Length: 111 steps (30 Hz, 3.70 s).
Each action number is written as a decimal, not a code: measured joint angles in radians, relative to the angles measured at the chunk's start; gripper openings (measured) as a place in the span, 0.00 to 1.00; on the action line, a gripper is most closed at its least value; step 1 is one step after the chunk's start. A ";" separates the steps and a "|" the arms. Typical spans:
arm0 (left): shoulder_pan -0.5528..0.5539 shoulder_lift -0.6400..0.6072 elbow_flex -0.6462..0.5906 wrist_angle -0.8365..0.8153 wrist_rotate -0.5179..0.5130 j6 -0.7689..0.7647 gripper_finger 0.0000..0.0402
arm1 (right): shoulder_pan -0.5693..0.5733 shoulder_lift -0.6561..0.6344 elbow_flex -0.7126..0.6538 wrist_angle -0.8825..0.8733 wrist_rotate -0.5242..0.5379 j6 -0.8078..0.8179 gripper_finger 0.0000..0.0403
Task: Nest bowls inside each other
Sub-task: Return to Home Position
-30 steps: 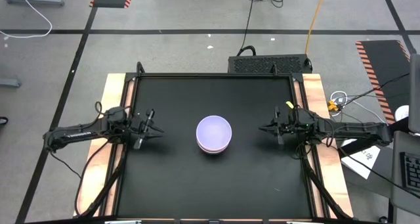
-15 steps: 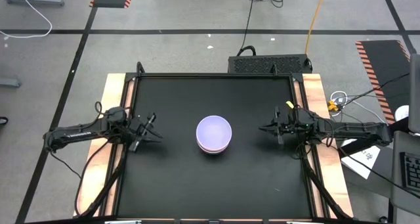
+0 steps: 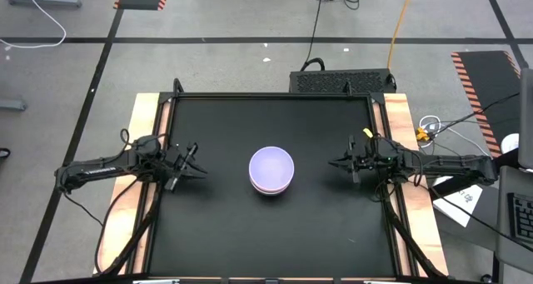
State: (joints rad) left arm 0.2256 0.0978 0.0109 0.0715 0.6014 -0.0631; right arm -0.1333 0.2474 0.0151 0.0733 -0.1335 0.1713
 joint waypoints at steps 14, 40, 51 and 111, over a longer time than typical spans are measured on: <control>0.000 0.000 0.000 0.000 -0.081 0.006 0.20 | 0.000 0.000 0.000 -0.001 0.001 0.000 0.00; 0.000 0.000 0.000 0.000 -0.089 0.006 0.20 | 0.000 0.000 0.000 0.005 0.001 0.000 0.00; 0.000 0.000 0.000 0.000 -0.089 0.006 0.20 | 0.000 0.000 0.000 0.005 0.001 0.000 0.00; 0.000 0.000 0.000 0.000 -0.089 0.006 0.20 | 0.000 0.000 0.000 0.005 0.001 0.000 0.00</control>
State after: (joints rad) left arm 0.2256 0.0978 0.0109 0.0719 0.5125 -0.0572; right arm -0.1335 0.2474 0.0151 0.0784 -0.1323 0.1713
